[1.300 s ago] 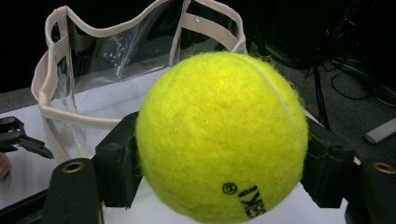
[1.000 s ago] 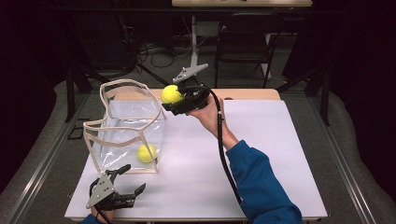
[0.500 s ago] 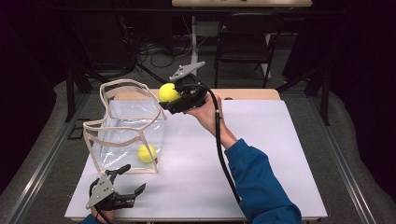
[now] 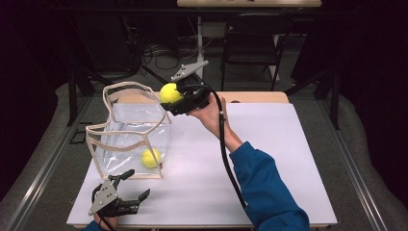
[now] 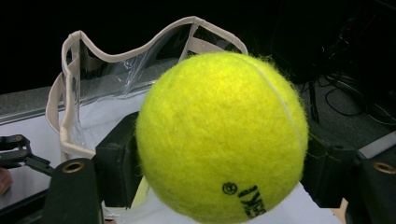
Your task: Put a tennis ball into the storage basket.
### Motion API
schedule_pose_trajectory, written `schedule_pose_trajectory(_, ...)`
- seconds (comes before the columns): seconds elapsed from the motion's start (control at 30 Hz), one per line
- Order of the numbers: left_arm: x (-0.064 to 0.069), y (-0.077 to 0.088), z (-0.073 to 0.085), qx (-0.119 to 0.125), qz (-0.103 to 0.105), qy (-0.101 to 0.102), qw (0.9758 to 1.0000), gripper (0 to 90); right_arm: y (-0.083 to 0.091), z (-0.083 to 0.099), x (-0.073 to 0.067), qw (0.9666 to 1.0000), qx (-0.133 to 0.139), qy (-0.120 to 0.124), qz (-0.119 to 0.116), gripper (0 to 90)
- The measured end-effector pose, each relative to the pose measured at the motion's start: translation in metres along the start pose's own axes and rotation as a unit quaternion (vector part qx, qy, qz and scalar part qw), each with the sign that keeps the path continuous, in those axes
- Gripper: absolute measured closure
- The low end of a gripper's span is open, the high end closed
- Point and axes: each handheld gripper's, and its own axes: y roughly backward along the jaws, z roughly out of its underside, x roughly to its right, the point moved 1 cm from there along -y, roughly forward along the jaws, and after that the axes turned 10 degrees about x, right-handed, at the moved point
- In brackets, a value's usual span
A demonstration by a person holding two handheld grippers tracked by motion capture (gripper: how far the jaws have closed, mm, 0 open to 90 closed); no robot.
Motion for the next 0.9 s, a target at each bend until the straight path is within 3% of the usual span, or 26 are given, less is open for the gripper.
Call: schedule_pose_trajectory(0.9,0.0,0.0,0.0,-0.001,0.001,0.0,1.0,15.8,-0.01,-0.013,-0.007,0.9999,0.002,0.01,-0.004,26.0)
